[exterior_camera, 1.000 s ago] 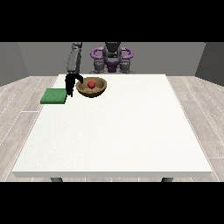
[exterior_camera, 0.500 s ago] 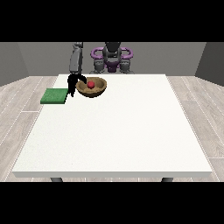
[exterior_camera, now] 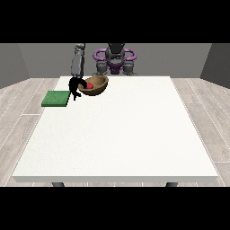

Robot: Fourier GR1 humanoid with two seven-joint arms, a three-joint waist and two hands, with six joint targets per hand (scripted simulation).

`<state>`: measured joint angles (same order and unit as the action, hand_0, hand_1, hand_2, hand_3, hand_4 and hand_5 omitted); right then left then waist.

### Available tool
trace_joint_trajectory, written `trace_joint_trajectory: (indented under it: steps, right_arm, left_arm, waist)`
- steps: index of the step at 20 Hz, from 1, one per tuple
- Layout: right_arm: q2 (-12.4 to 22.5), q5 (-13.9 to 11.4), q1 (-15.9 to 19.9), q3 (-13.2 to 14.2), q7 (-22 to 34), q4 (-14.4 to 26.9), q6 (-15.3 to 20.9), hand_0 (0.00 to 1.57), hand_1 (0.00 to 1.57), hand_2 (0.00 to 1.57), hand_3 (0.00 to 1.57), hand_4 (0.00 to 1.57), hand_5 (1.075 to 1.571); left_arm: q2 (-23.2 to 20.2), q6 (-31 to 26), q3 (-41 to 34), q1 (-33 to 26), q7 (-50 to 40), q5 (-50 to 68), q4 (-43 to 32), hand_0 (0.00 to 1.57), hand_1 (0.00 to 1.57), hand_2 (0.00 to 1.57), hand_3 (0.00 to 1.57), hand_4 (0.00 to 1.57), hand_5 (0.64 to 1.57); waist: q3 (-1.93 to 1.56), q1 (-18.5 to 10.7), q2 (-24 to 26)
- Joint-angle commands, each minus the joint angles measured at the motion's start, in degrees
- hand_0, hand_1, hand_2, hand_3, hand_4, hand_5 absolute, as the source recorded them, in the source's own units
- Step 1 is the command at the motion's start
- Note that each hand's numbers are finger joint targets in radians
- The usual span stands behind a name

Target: Pick the cup and pour the ball into the bowl, then pick the bowl and place it on the pad

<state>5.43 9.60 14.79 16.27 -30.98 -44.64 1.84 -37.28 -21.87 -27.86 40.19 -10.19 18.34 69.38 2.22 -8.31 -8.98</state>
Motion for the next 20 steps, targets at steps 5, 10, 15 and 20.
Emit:
trace_joint_trajectory:
  steps: [5,10,15,20]
  right_arm:
    - [5.74,-4.25,-4.95,0.12,9.52,2.01,9.2,1.57,1.57,1.57,1.42,0.95,1.53]
    - [10.47,-6.35,-3.35,-1.82,18.42,-4.34,12.82,1.57,1.57,1.57,1.25,1.01,1.546]
    - [15.48,-4.2,-3.93,-2.66,28.61,-10.38,9.83,1.57,1.57,1.57,1.03,1.04,1.558]
    - [24.35,-5.46,-1.45,-4.52,40.03,-14.86,4.09,1.57,1.57,1.57,0.72,1.05,1.563]
  left_arm:
    - [-0.84,-2.07,-1.58,0.21,-0.51,3.11,-0.92,0.0,0.0,0.0,0.0,1.13,1.517]
    - [-0.79,-2.68,-0.82,-0.54,-1.11,2.76,-2.34,0.0,0.0,0.0,0.0,1.19,1.526]
    - [-1.05,-1.78,-2.2,-4.0,0.79,1.23,-4.98,0.0,0.0,0.0,0.0,1.2,1.539]
    - [-2.75,-2.21,-2.94,-6.24,2.38,-0.19,-8.24,0.0,0.0,0.0,0.0,1.2,1.54]
  waist:
    - [-1.97,-2.15,-3.1]
    - [-1.93,-1.61,0.25]
    - [-1.9,1.85,3.1]
    - [-2.04,6.24,5.7]
